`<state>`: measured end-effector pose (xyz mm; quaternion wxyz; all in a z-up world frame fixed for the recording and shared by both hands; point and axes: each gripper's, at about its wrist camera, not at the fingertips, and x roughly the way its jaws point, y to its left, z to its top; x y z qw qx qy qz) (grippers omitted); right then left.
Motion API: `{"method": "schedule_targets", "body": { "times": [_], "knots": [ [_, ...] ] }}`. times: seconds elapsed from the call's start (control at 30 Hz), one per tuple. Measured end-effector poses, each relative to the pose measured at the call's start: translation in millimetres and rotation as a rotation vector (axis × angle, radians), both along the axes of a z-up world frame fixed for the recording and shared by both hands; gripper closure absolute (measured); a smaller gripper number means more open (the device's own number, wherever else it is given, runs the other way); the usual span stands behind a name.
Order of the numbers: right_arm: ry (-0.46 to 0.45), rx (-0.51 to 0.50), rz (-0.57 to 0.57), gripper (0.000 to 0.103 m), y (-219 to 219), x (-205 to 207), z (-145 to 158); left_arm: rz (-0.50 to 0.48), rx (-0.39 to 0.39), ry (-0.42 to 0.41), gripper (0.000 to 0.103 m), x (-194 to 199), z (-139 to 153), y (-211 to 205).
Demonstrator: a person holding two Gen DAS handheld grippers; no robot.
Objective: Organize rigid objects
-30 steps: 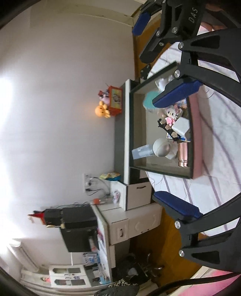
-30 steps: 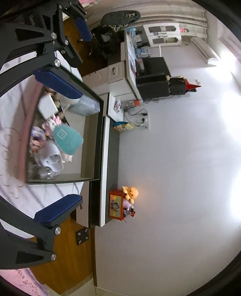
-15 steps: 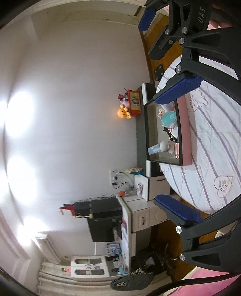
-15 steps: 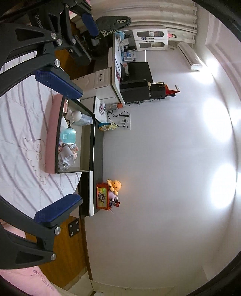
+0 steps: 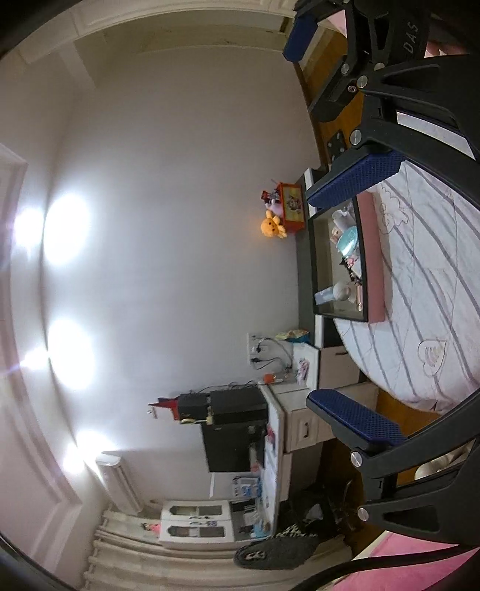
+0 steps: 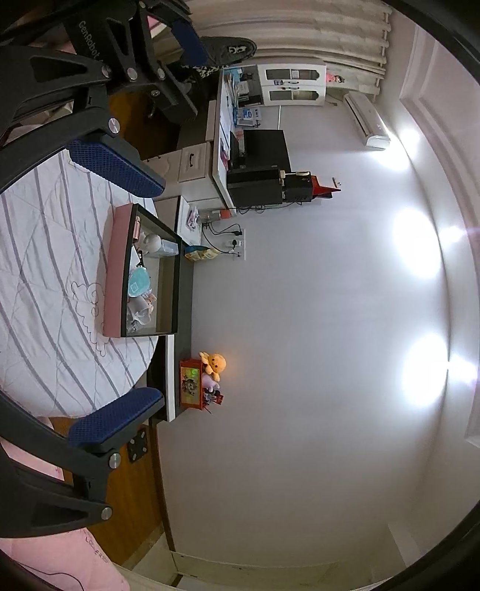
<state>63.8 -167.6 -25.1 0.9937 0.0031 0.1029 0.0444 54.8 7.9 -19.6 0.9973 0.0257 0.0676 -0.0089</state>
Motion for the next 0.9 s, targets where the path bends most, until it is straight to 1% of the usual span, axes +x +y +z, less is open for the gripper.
{"method": "schedule_targets", "body": {
  "times": [0.13, 0.43, 0.9],
  "knots": [
    [-0.014, -0.001, 0.001, 0.0, 1.7, -5.8, 2.6, 0.016, 0.012, -0.016, 0.003, -4.5, 1.9, -1.2],
    [-0.011, 0.001, 0.0, 0.0, 1.3, -4.7, 1.2, 0.011, 0.002, -0.005, 0.003, -4.2, 0.3, -0.2],
    [-0.016, 0.002, 0.004, 0.0, 3.8, -10.7, -2.1, 0.015, 0.001, -0.016, 0.003, -5.8, -2.1, 0.6]
  ]
}}
